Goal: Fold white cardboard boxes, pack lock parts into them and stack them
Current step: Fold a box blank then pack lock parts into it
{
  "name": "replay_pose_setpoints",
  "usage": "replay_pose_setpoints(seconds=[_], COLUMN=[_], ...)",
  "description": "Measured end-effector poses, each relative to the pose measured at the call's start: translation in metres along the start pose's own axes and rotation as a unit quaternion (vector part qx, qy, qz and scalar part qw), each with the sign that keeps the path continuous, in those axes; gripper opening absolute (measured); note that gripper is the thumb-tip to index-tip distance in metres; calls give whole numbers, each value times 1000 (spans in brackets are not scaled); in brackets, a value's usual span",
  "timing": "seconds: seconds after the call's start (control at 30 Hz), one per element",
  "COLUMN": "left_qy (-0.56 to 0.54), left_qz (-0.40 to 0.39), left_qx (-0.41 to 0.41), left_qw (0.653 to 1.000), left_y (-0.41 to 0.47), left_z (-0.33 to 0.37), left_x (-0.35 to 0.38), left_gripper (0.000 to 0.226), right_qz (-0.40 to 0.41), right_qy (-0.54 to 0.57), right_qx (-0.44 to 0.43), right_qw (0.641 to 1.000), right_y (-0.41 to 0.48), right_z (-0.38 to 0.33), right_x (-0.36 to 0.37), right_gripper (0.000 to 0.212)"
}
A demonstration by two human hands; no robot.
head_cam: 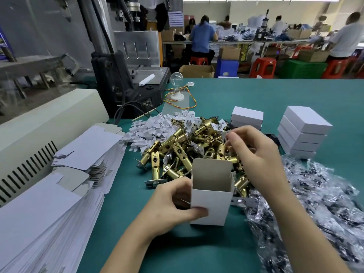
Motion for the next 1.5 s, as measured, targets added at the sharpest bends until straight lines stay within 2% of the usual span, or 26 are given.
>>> replay_pose_setpoints(seconds=[0.07,0.13,0.2,0.27,0.37,0.53,0.7,0.87,1.13,1.27,1.4,1.5], left_qy=[10,17,23,26,29,31,12,30,54,59,62,84], left_qz=[-7,-7,-6,-9,-9,-14,-12,-8,10,10,13,27], left_qx=[2,3,6,11,14,10,9,19,26,25,33,59], left_qw=[1000,1000,1000,1000,999,999,1000,999,998,998,997,994], left_y=[0,0,1,1,1,1,2,1,0,0,0,1], left_z=[-1,-2,-2,-2,-1,-1,-1,1,2,3,2,0], left_x=[-1,-1,-1,0,-1,-1,-1,-2,-4,-3,-3,-4], left_gripper=[42,42,41,40,39,38,33,31,30,27,29,30], right_qz=[-29,-95,-157,-168,-161,-199,-160,-154,-106,-42,-61,-53], right_qy=[-83,-198,-342,-455,-521,-550,-545,-494,-389,-365,-353,-301], right_qx=[11,9,-10,-35,-40,-68,-109,-118,-92,-112,-139,-182], right_qw=[996,976,927,874,837,809,816,848,911,924,923,935], right_y=[23,45,59,66,72,80,89,107,129,133,130,115], right_z=[-5,-12,-19,-22,-18,-16,-21,-40,-63,-65,-69,-76], right_x=[2,10,26,40,51,51,52,53,37,22,9,-5], right_gripper=[4,16,37,46,51,52,48,38,57,55,47,40])
Point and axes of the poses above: each hand's wrist, its own y-axis towards the middle knuckle, its own x-axis out of the palm, z = x × y, the point moved 1 cm from there along y, towards the middle knuckle, and after that the axes turned 6 degrees about -y, right-handed, at the moved point
